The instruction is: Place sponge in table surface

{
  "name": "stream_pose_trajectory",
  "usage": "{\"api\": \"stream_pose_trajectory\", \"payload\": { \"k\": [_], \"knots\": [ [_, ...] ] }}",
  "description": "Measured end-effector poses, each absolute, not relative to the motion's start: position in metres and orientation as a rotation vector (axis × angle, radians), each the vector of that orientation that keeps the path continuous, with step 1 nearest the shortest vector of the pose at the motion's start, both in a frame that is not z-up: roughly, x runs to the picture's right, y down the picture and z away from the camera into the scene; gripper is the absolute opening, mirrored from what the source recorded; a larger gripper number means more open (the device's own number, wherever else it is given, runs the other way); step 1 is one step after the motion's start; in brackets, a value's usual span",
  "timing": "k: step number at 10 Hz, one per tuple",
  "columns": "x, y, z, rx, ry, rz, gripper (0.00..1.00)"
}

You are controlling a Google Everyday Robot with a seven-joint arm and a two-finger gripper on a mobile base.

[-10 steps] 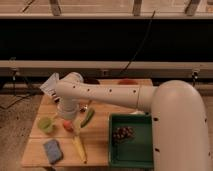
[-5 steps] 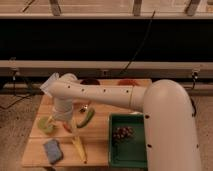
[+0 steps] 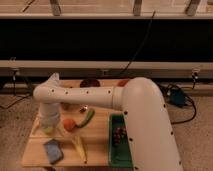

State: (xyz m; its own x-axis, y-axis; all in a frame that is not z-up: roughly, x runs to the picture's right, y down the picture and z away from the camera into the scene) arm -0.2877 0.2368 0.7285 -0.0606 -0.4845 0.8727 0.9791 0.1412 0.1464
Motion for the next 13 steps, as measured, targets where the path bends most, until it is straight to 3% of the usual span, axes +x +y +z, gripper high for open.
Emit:
{"api": "stream_pose_trajectory", "payload": {
  "k": [6,13],
  "knots": [
    [-0.291,0.287,0.748,-0.745,-0.943,-1.448,0.80],
    [-0.281,0.306,0.762,-0.816,-0.899,-1.479,0.80]
  ]
}}
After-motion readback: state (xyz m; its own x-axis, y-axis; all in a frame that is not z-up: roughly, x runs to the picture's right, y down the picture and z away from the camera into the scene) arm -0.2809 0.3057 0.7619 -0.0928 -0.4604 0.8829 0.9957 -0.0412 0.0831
